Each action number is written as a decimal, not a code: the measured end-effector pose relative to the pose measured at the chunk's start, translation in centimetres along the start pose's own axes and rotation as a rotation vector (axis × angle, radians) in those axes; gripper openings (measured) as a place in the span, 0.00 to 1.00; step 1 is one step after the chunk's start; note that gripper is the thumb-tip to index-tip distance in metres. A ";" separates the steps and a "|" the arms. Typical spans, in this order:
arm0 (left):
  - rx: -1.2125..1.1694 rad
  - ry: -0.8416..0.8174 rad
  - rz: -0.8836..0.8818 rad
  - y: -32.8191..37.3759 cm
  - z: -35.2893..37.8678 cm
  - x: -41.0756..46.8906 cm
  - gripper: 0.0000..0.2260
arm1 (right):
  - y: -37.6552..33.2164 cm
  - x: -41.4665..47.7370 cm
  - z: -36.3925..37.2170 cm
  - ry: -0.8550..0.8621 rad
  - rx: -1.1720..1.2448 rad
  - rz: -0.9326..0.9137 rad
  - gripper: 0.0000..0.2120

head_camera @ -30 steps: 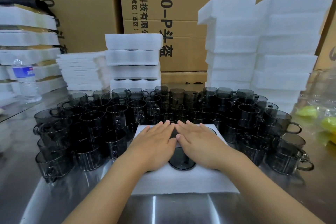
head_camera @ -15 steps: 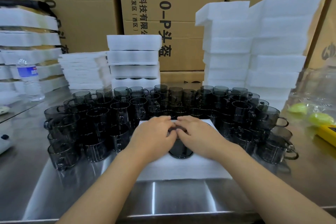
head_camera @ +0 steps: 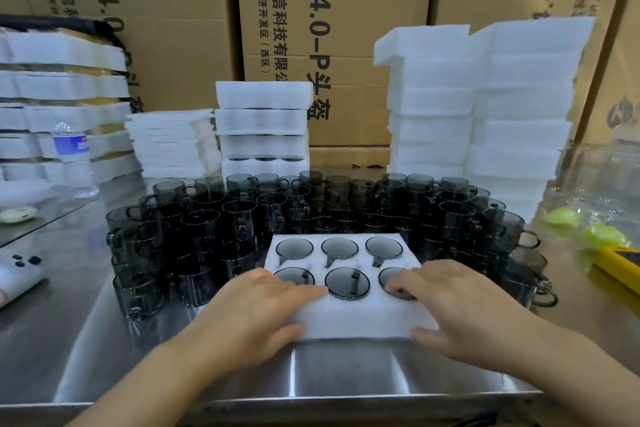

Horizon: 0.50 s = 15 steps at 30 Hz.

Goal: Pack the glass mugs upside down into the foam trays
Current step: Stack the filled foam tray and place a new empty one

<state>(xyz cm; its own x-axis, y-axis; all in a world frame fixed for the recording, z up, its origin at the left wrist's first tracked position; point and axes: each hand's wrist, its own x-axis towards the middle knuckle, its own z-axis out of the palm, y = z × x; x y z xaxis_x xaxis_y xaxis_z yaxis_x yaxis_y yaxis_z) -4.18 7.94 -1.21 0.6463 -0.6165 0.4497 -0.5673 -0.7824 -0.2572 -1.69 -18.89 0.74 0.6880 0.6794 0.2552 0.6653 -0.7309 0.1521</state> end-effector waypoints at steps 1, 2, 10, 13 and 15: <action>-0.013 0.005 0.011 0.1 -0.1 0.0 0.26 | 0.0 -0.2 0.0 -0.009 -0.033 -0.011 0.17; -0.039 0.025 0.024 0.1 -0.2 -0.2 0.25 | 0.1 -0.4 -0.2 0.003 -0.043 -0.019 0.17; -0.055 0.134 0.029 -3.3 -6.9 2.9 0.19 | 2.7 0.5 -6.6 0.278 0.055 -0.038 0.22; -0.137 0.071 -0.132 -6.2 -9.3 5.9 0.22 | 3.9 3.9 -8.5 0.361 0.032 -0.045 0.17; -0.143 0.052 -0.198 -9.0 -10.1 7.8 0.22 | 4.9 6.7 -9.2 0.380 0.014 -0.018 0.17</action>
<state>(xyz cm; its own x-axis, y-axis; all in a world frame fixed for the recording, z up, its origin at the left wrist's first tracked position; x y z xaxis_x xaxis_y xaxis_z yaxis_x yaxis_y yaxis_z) 0.83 11.02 13.26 0.7272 -0.4437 0.5237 -0.5009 -0.8647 -0.0371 3.49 -18.49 12.03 0.5216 0.6175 0.5888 0.6820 -0.7164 0.1471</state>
